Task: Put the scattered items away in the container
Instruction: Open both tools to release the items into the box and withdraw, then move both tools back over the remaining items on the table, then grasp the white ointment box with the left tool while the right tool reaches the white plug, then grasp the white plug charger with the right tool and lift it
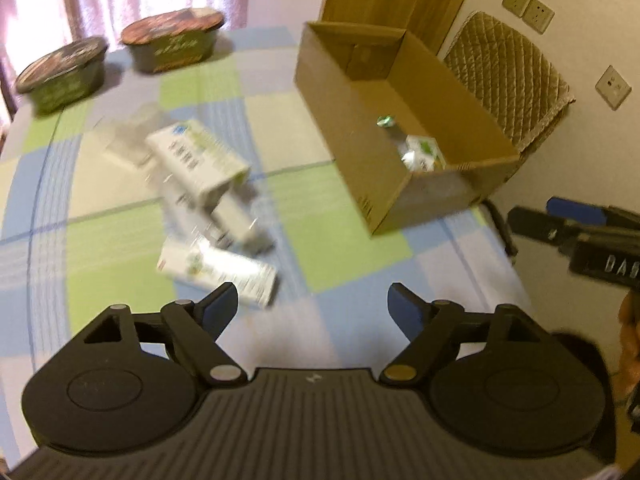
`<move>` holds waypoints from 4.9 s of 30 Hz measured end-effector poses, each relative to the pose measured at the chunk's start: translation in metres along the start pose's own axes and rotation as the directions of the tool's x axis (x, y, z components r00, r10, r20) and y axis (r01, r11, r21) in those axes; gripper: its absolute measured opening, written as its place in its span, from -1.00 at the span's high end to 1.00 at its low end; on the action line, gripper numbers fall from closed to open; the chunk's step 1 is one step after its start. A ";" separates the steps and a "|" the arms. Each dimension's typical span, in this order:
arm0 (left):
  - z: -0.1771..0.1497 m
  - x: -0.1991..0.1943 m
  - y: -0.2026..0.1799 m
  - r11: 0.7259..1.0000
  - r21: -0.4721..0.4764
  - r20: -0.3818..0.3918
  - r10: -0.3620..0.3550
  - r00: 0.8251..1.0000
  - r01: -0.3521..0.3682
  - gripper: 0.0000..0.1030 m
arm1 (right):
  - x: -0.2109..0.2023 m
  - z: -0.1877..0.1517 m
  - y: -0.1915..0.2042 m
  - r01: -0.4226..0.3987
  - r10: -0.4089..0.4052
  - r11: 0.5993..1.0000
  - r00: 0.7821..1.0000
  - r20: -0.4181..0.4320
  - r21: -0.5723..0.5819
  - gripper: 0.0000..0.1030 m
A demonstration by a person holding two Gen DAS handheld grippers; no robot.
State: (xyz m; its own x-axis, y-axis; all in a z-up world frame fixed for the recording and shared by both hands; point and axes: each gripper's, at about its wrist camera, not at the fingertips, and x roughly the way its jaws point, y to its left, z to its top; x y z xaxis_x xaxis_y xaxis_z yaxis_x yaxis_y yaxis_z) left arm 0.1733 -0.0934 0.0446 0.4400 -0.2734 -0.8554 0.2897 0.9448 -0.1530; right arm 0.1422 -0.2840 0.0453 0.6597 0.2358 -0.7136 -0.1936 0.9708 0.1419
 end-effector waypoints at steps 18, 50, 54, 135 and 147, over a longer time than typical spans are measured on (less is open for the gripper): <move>-0.087 -0.053 0.056 0.993 -0.055 0.012 0.107 0.994 -0.107 -0.63 | -0.016 -0.048 0.070 -0.077 0.071 0.992 0.995 -0.070 -0.101 -0.59; -0.091 -0.003 0.085 0.957 -0.276 -0.013 0.091 0.996 -0.092 -0.66 | 0.046 -0.034 0.107 -0.170 0.122 0.933 0.978 -0.166 -0.316 -0.58; -0.083 0.018 0.084 0.934 -0.349 0.013 0.078 0.997 -0.069 -0.66 | 0.063 -0.019 0.106 -0.199 0.143 0.925 0.972 -0.189 -0.323 -0.58; -0.025 0.131 0.137 0.990 -0.072 -0.097 0.113 0.989 -0.120 0.35 | 0.230 0.009 0.147 -0.279 0.139 0.864 0.932 -0.334 -0.419 -0.02; -0.020 0.134 0.140 0.990 -0.104 -0.074 0.093 0.993 -0.100 0.34 | 0.251 0.008 0.142 -0.246 0.100 0.886 0.929 -0.356 -0.393 0.28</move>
State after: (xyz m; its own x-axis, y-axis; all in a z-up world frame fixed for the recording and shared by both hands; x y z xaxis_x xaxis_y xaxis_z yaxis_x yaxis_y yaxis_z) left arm 0.2556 0.0058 -0.1014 0.4007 -0.1707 -0.9002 0.1544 0.9810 -0.1173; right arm 0.2861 -0.0867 -0.1078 0.3352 0.3001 -0.8930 -0.6187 0.7850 0.0316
